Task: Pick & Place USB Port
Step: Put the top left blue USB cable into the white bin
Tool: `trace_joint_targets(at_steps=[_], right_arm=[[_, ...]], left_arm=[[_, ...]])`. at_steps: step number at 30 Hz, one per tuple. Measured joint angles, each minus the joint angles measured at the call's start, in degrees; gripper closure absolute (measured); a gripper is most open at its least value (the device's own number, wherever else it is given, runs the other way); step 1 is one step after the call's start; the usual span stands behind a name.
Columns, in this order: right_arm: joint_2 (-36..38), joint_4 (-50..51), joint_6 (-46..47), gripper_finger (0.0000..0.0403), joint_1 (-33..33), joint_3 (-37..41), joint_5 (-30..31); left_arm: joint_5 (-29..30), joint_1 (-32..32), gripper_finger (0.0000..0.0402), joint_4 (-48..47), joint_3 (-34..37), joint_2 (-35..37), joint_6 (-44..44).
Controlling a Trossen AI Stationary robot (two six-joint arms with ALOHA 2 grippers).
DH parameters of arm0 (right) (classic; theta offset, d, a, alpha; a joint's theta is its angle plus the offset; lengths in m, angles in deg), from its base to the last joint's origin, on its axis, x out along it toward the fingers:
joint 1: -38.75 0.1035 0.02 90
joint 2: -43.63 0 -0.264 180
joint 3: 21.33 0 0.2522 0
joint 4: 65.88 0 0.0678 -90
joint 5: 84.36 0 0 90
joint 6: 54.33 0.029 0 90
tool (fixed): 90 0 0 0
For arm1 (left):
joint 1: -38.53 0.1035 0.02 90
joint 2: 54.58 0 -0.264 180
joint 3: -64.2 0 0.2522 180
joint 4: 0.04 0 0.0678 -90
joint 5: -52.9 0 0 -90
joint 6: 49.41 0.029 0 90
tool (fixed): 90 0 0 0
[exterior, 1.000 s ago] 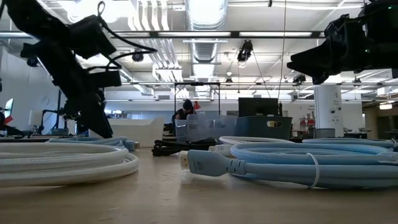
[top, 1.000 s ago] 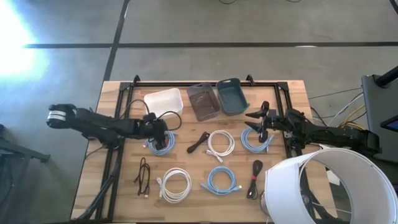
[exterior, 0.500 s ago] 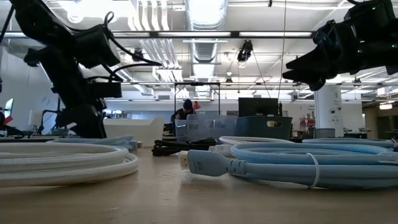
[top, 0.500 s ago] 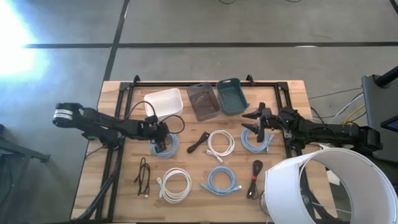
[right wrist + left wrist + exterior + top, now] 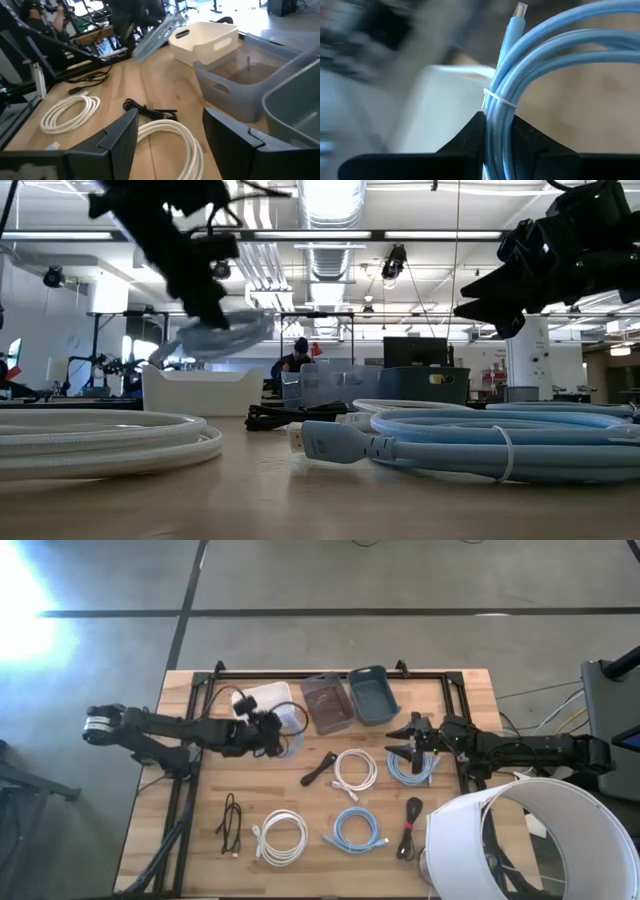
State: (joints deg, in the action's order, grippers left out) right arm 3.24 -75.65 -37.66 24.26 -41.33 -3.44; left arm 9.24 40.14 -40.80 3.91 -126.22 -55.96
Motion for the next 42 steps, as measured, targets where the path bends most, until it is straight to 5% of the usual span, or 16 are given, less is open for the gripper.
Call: trace_joint_targets(at_steps=[7, 15, 21, 26, 42], right_arm=[[-1.86, -1.53, 0.06, 0.0184, 1.51, 0.0, 0.06], [-5.6, -2.25, 2.66, 0.0184, 2.0, 0.02, 0.1], [-7.63, -4.66, 2.43, 0.0184, 2.0, 0.04, 0.15], [-8.21, -5.82, 2.44, 0.0184, 2.0, 0.04, 0.17], [-8.14, -5.8, 2.39, 0.0184, 2.0, 0.04, 0.17]], left_arm=[[15.52, 4.83, 0.0338, -2.62, -6.18, 0.0, 8.24], [14.46, 17.46, 0.0328, -1.0, -1.05, -1.81, 8.83], [10.05, 24.53, 0.0325, 14.26, 4.53, -5.11, 16.65], [9.2, 25.61, 0.0323, 23.49, 6.14, -9.32, 24.59], [15.05, 25.68, 0.026, 23.48, 6.08, -16.58, 29.08]])
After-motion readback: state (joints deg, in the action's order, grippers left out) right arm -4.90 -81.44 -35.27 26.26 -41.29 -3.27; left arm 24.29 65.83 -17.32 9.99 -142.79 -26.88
